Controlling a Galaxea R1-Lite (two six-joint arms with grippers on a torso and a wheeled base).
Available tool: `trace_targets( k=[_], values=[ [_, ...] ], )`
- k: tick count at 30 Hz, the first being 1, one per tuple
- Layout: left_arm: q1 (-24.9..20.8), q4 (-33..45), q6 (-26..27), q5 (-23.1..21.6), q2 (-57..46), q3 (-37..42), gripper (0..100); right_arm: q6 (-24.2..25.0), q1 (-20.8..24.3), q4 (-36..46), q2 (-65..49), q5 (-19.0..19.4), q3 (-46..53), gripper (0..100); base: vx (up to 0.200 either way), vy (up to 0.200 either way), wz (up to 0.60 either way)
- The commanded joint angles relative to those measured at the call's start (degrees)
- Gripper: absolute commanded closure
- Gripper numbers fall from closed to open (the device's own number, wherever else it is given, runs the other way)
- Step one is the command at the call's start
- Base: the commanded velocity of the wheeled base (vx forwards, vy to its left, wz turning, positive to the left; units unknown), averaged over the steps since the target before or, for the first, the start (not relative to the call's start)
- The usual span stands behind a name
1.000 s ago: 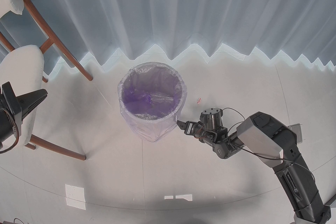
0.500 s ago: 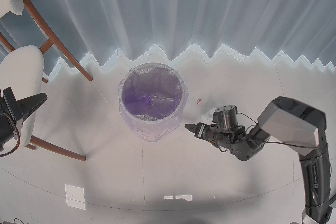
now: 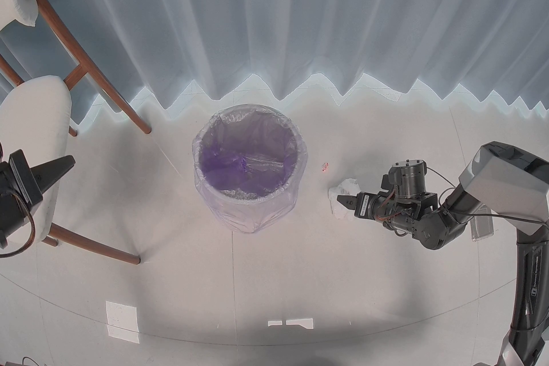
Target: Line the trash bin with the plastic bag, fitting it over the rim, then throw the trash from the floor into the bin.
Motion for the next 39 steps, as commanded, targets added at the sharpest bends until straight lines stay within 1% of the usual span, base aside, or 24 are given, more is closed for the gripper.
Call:
trace_targets(
  k=[1,3,4,5,7,10,13,14,15,17,21,23,24,26,27,28,30,31,32,33,35,36,38,39],
  values=[
    [1.34,0.51,3.95,1.81,-0.34,2.57,100,-5.53,-3.04,-0.23,7.03,-0.07,-5.58,0,0.000,0.000,0.00],
    [1.07,1.66,3.95,2.78,-0.43,2.48,100,-6.32,-3.21,-0.23,8.35,-0.07,-7.34,0,0.000,0.000,0.00],
    [1.60,3.85,3.77,3.22,0.01,1.51,100,-6.49,-3.48,0.39,10.89,-0.07,-10.94,0,0.000,0.000,0.00],
    [1.60,4.12,3.42,3.22,0.01,1.51,100,-6.76,-3.57,0.56,12.04,-0.07,-12.44,0,0.000,0.000,0.00],
    [1.69,3.85,2.37,3.13,0.10,2.04,100,-7.46,-4.01,1.44,14.76,-0.16,-16.04,0,0.000,0.000,0.00],
    [1.07,2.71,3.42,3.22,-0.34,5.38,100,-8.78,-4.36,4.17,17.31,-0.16,-20.79,0,0.000,0.000,0.00],
    [1.16,-3.18,6.32,3.04,-1.04,11.01,100,-8.87,-4.36,6.80,19.77,-0.16,-24.30,0,0.000,0.000,0.00],
    [1.16,-3.71,6.41,3.04,-1.04,11.36,100,-8.87,-4.36,6.98,20.03,-0.16,-24.65,0,0.000,0.000,0.00],
    [1.34,-8.71,7.46,2.96,-1.48,14.87,100,-8.95,-4.27,7.51,21.44,-0.16,-26.32,0,0.000,0.000,0.00],
    [1.34,-13.02,7.64,2.96,-2.10,17.33,100,-8.95,-4.27,7.60,23.11,-0.16,-28.52,0,0.000,0.000,0.00],
    [2.22,-13.46,6.94,2.87,-2.36,16.63,100,-8.95,-4.18,7.77,25.04,-0.16,-31.25,0,0.000,0.000,0.00],
    [5.47,-8.89,2.37,2.78,-2.01,12.06,100,-8.95,-4.18,9.62,26.28,-0.16,-33.53,0,0.000,0.000,0.00],
    [5.73,-7.66,1.57,2.78,-2.10,11.27,100,-8.95,-4.18,10.06,26.36,-0.16,-33.97,0,0.000,0.000,0.00],
    [5.73,-2.21,-2.82,1.90,-2.36,6.52,100,-8.95,-4.36,12.17,27.51,-0.16,-36.43,0,0.000,0.000,0.00],
    [5.73,-1.86,-3.43,1.55,-2.36,6.08,100,-8.95,-4.45,12.25,27.86,-0.16,-36.78,0,0.000,0.000,0.00],
    [5.73,-2.04,-6.42,-1.97,-2.63,4.33,100,-8.87,-4.80,12.69,29.44,-0.16,-39.33,100,0.000,0.000,0.00],
    [6.17,-2.74,-7.57,-5.13,-3.33,3.45,100,-8.87,-5.06,12.69,30.93,-0.16,-41.53,100,0.000,0.000,0.00],
    [6.35,-4.23,-7.57,-7.77,-3.86,3.53,100,-8.69,-5.15,12.69,31.72,-0.25,-43.02,100,0.000,0.000,0.00],
    [6.35,-4.23,-7.57,-7.77,-3.86,3.53,100,-8.69,-5.15,12.69,31.72,-0.25,-43.02,100,0.000,0.000,0.00],
    [6.79,-7.05,-7.83,-9.52,-4.03,3.89,100,-8.51,-5.32,12.69,31.72,-0.51,-43.55,100,0.000,0.000,0.00],
    [7.23,-8.36,-7.92,-9.96,-4.03,4.15,100,-8.43,-5.41,12.61,31.46,-0.51,-43.29,100,0.000,0.000,0.00],
    [7.67,-10.65,-7.92,-10.58,-3.94,4.68,100,-8.34,-5.68,12.08,30.41,-0.51,-42.58,100,0.000,0.000,0.00],
    [7.84,-11.18,-7.83,-10.93,-3.94,4.85,100,-8.25,-6.03,12.08,28.47,-0.51,-41.35,100,0.000,0.000,0.00],
    [7.84,-11.18,-7.57,-10.84,-4.03,4.94,100,-7.99,-6.64,12.08,25.13,-0.51,-38.54,100,0.000,0.000,0.00]
  ],
)
